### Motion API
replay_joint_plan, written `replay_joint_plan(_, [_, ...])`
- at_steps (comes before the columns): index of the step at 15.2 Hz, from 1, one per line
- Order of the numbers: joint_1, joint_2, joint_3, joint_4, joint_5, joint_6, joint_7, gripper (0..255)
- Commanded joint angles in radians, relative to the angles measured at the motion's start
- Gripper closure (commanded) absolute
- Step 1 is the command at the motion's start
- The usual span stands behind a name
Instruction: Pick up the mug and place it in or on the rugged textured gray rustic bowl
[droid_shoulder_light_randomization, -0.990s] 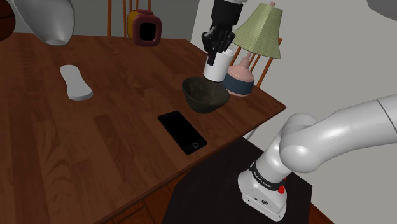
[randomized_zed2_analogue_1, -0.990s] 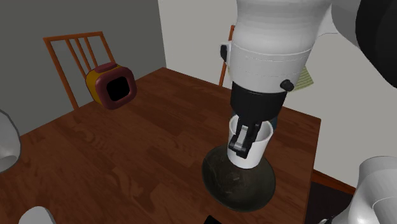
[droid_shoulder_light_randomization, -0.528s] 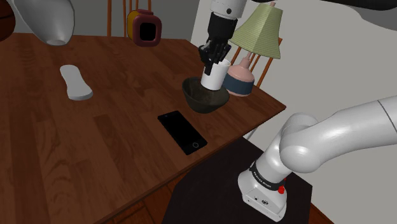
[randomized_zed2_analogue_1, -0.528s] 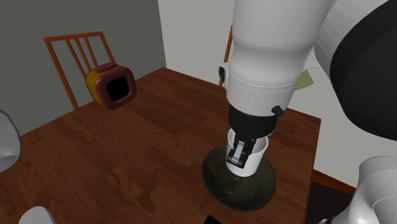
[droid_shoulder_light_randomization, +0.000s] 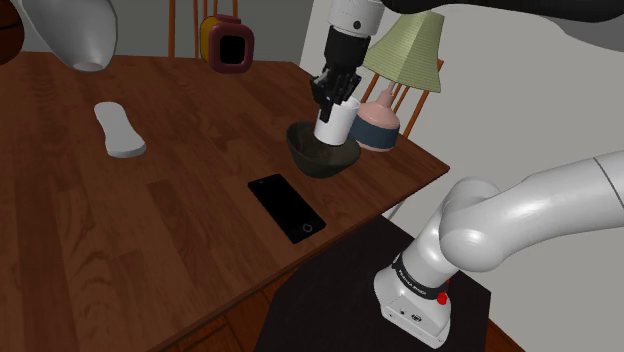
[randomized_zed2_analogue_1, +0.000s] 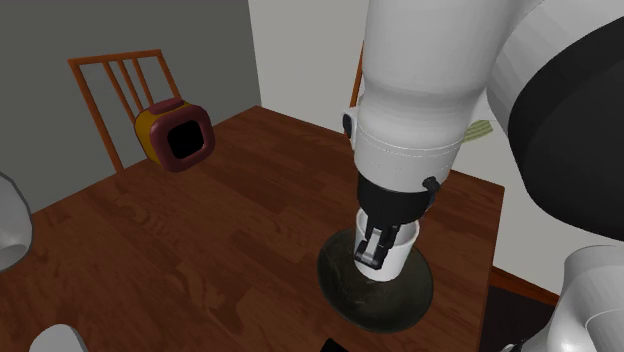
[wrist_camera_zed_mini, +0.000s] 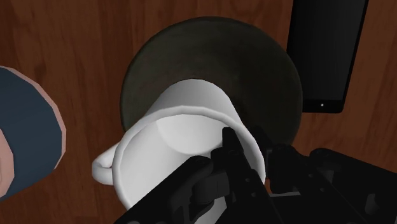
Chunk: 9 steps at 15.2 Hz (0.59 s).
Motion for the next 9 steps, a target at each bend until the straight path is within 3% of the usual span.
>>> replay_joint_plan(1, [0.000,0.000,0.000,0.000,0.000,0.000,0.000,0])
replay_joint_plan(6, [0.000,0.000,0.000,0.000,0.000,0.000,0.000,0])
replay_joint_plan(9, [-0.002,0.020,0.001,0.116,-0.002,-0.096,0.001,0])
